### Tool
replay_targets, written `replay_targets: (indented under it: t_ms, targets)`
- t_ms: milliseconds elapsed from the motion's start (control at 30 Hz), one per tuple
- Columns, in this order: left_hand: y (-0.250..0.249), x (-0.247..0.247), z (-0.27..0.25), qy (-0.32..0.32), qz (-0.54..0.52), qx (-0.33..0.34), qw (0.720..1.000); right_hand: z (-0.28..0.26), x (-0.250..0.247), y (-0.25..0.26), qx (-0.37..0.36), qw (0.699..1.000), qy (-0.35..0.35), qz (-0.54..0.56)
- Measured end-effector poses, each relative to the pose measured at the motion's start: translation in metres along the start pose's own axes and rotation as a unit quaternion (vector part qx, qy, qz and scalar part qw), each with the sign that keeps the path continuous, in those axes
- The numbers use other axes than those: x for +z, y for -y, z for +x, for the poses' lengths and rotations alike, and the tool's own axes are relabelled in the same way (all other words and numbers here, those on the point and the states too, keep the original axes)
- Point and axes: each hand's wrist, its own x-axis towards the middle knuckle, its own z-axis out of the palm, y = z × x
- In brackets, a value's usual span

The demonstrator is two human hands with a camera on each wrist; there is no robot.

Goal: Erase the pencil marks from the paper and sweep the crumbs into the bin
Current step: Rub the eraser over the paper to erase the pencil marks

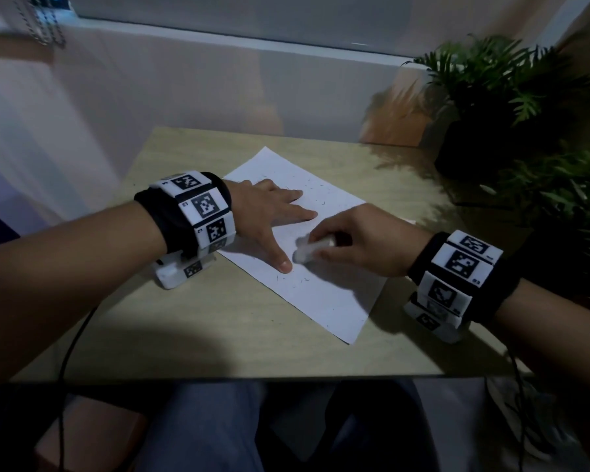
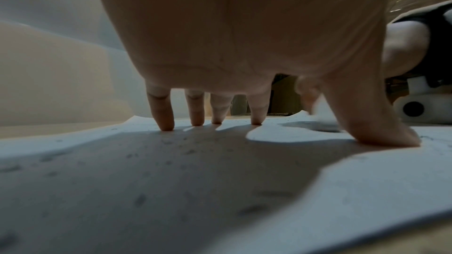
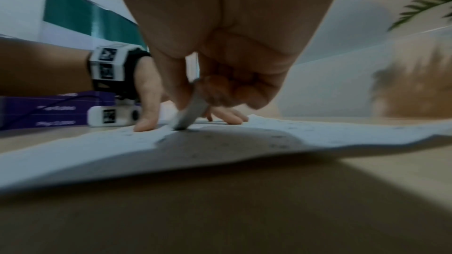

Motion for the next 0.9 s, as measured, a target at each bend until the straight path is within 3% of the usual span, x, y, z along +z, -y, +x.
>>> replay_targets:
  t_ms: [100,233,300,400,467,567,667,800,900]
  targets:
    - [0.001,0.001,0.001,0.002,-0.004,-0.001,1.0,0.0,-0.003,-0.006,0.03,0.999,0.013,0.011]
    - [0.003,0.003,0.002,0.004,0.003,0.003,1.0,0.007,-0.006,-0.026,0.094,0.989,-0.097,-0.064]
    - [0.003,0.002,0.001,0.002,0.005,0.001,1.0,0.006,-0.005,-0.021,0.08,0.99,-0.085,-0.082]
    - [0.001,0.001,0.0,0.004,-0.002,-0.009,1.0,0.002,-0.005,-0.009,0.065,0.997,-0.023,-0.024]
    - [0.002,0.001,0.001,0.003,-0.008,-0.013,1.0,0.005,-0.008,-0.017,0.094,0.995,-0.04,-0.013]
    - [0.004,0.002,0.004,0.004,-0.011,-0.014,1.0,0.016,-0.014,-0.038,0.164,0.977,-0.1,-0.089]
    - [0.005,0.002,0.005,0.004,-0.009,-0.01,1.0,0.016,-0.011,-0.037,0.142,0.979,-0.097,-0.111]
    - [0.005,0.002,0.005,0.009,-0.014,-0.012,1.0,0.009,-0.013,-0.024,0.12,0.992,-0.032,-0.005]
    - [0.004,0.002,0.005,0.008,-0.015,-0.013,1.0,0.016,-0.019,-0.042,0.16,0.982,-0.081,-0.051]
